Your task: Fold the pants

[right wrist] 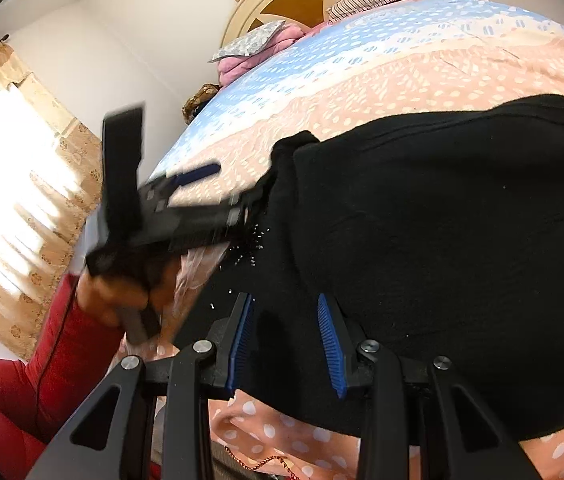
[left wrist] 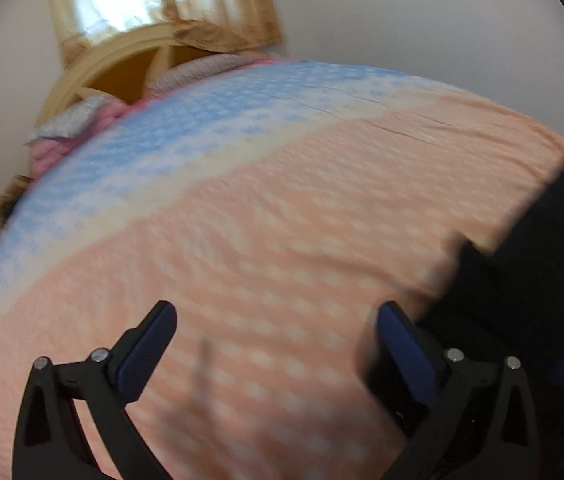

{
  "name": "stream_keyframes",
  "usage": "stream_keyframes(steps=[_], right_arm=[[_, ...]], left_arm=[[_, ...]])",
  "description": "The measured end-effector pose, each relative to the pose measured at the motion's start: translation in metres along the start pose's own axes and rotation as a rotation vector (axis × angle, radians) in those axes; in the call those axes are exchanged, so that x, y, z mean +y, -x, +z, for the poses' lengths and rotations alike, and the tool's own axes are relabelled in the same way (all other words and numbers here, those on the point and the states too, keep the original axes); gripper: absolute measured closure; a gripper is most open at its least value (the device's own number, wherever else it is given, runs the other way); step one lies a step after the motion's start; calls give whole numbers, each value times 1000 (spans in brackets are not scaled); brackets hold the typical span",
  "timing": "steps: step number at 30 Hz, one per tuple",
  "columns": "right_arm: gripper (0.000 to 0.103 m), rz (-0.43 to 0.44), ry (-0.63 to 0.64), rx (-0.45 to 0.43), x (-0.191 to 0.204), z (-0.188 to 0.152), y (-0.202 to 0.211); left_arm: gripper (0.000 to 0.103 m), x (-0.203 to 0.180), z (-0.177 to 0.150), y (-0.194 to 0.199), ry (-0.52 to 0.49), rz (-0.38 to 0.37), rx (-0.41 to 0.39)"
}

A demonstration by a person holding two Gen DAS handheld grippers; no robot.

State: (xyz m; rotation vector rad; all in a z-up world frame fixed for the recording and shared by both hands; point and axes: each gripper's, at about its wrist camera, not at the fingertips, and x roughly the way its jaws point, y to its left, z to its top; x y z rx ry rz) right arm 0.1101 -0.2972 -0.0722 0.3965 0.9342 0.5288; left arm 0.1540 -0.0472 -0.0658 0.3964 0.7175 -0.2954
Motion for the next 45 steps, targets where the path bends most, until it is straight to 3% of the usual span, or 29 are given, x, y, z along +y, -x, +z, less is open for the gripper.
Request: stream_keyframes(steps=[1,3,6,10,13,16,21,25,30,33,35,38,40,42,43,45], right_arm=[[68,-1,2,0,1,0,1],[68,-1,11,-3,3,-2,4],[67,4,17,-18,6,-6,8],[66,64,31,-18,17,-11,10],[66,122,35,13,23,-17,5],[66,76,53,65,23,-23,-9],[67,128,0,90,7,-21,-11],[67,161,-30,94,1,-24,-15],[67,131,-17,64,10,-29,-9],[66,154,-11,-62,9,-20,30],[66,79,-13,-183,-4,-8,66],[66,-158,-67,-291,-43,10,107],[66,-259,-117,-302,-74,13,119],[66,-317,-170,-287,-99,9,122],[66,-330,-193,-270,-109,7,122],[66,-335,-231,-250,-128,1,121]], left_arm=[[15,6,2,-1,-2,54,8],[15,24,4,3,34,59,21],[15,37,-5,30,60,2,-4],[13,12,-27,51,-18,-116,-4],[13,-11,-35,33,-96,-81,41],[12,-11,-31,15,-29,-90,71],[13,-14,-11,8,-22,-94,59],[13,-12,5,7,-1,-60,26],[13,3,10,47,58,-81,-53],[9,2,8,78,77,-111,-115],[8,-9,9,89,86,-140,-133],[8,-31,9,83,97,-187,-126],[9,-43,4,70,110,-189,-94],[9,-48,-4,52,119,-124,-52],[9,-48,-9,42,121,-86,-22],[7,-41,-17,28,157,-94,23]])
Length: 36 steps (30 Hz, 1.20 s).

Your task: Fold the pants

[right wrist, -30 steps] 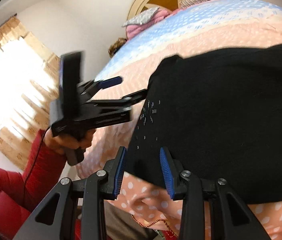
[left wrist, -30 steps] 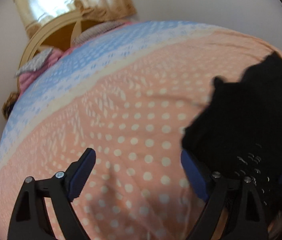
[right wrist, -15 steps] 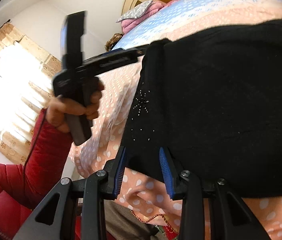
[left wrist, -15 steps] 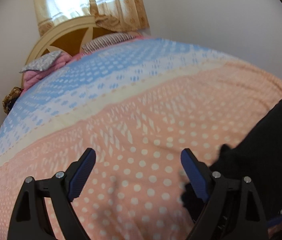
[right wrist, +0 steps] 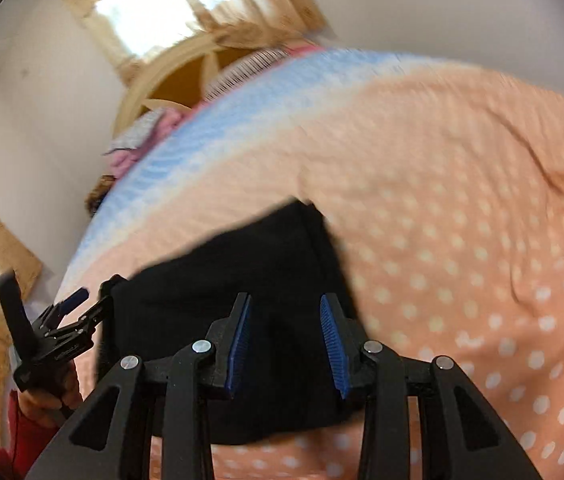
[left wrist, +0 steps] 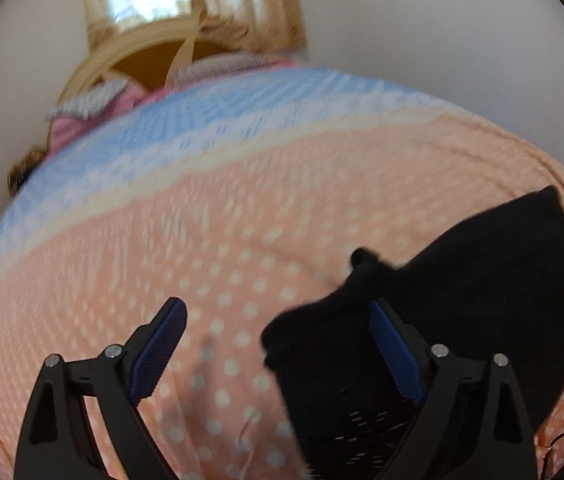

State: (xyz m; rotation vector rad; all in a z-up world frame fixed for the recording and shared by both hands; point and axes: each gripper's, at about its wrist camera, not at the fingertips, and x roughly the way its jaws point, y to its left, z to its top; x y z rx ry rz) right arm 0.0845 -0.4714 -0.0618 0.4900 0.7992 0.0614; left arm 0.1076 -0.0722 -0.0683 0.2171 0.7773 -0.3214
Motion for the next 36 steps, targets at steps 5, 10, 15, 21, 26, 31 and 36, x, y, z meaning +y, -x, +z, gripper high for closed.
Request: stream_keyframes(steps=[5,10,15,21,26,31,36], right_arm=[[66,-16,26,-39,10,0,7],[28,-42,-55,-139,1,0,40],[28,13,-88,13,-9,-15,13],[28,-121,53,46,16,-21,3],[52,-141,109,71,27,-27,-1],[70,-145,139,57,37,-31,3],[75,-256,246,20,64,-39,5]], left_arm=[[7,30,-2,20,153,-39,0],[3,33,-16,38,245,-102,-8],[3,12,-34,21,226,-100,74],[2,-8,-46,18,223,-104,101],[19,-14,-46,22,246,-132,109],[61,-26,-40,31,177,-122,94],[81,-31,-32,36,166,-122,82]])
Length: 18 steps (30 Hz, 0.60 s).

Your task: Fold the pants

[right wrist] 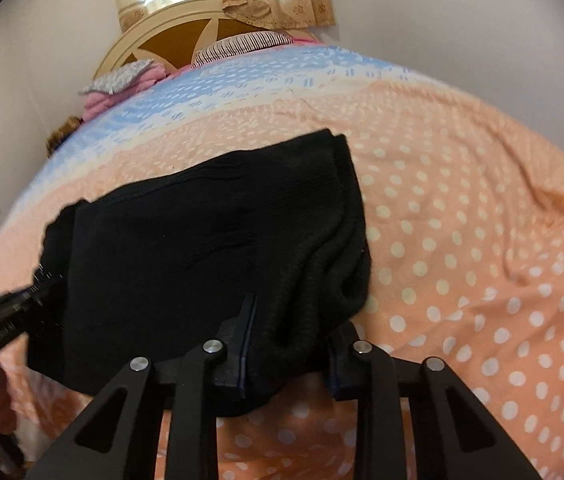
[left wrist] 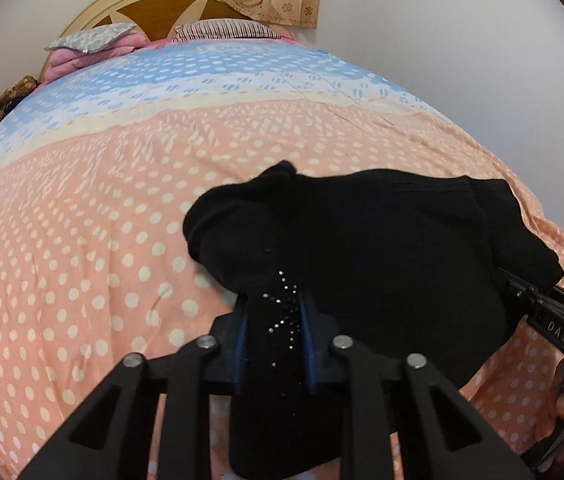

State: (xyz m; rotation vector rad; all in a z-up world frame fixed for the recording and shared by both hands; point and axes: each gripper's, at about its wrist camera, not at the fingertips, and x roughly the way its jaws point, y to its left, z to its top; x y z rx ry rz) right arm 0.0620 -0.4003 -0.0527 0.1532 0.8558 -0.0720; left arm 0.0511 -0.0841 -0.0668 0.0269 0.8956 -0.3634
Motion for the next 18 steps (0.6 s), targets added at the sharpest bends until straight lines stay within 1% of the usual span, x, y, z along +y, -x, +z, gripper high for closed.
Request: stream_keyframes(steps=[3,5,9,13,18], right_arm=[[77,-3,-20,-28,2,-1,8],[77,-4,-28,-54,3,0,17],[77,-8,5,-120,17,1,39],[78,31,35,-156,37,6,56],[78,78,60,-183,57,14,66]], left_arm=[[83,3,1,5,5,-15,-18],[83,8,2,15,19,-49,-46],[85,15,12,31,39,-95,-105],[86,20,19,41,43,-75,-142],[86,44,20,45,80,-43,-142]])
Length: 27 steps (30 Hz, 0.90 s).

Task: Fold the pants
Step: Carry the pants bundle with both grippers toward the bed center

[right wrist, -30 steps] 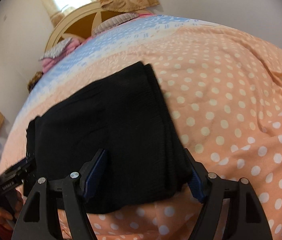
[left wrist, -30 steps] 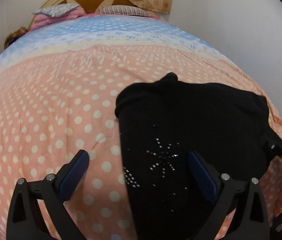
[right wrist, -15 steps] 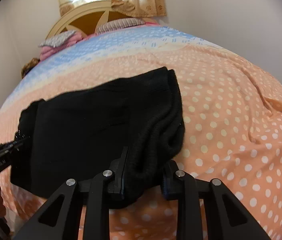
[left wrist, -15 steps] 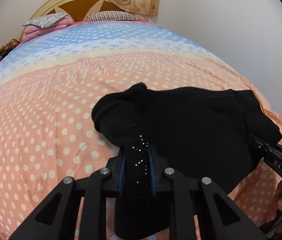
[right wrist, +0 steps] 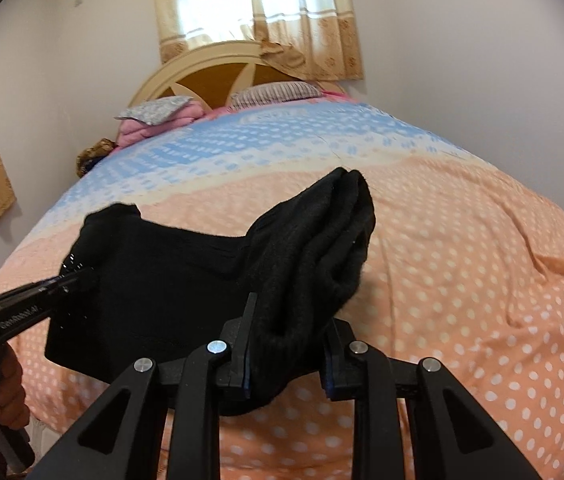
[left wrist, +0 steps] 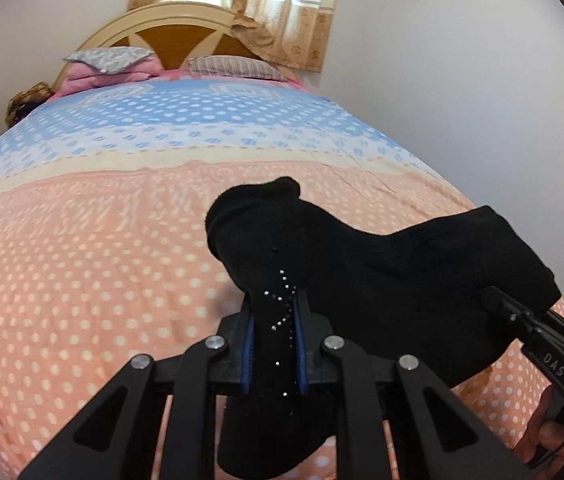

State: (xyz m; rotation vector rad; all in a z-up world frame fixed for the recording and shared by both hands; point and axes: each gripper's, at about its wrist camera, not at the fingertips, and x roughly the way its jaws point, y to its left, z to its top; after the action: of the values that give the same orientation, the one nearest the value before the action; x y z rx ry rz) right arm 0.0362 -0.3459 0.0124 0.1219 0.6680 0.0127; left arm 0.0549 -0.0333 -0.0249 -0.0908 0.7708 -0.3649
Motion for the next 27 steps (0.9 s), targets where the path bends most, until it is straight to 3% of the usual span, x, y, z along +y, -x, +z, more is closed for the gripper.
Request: stream_keyframes(steps=[8,14,22,27], right_arm=[[78,104,82,-15,47,30,-11],[78,202,176,-53,111,70,-39],[78,334,261,-108,211,130,-111],[78,367,278,-51,254,142,-185]], left_arm=[[86,52,16,17,80,85,-64],[86,107,40,25,136,231,-136],[86,185,84,6,191,422,-215],[86,231,89,-30,241,486,-161]])
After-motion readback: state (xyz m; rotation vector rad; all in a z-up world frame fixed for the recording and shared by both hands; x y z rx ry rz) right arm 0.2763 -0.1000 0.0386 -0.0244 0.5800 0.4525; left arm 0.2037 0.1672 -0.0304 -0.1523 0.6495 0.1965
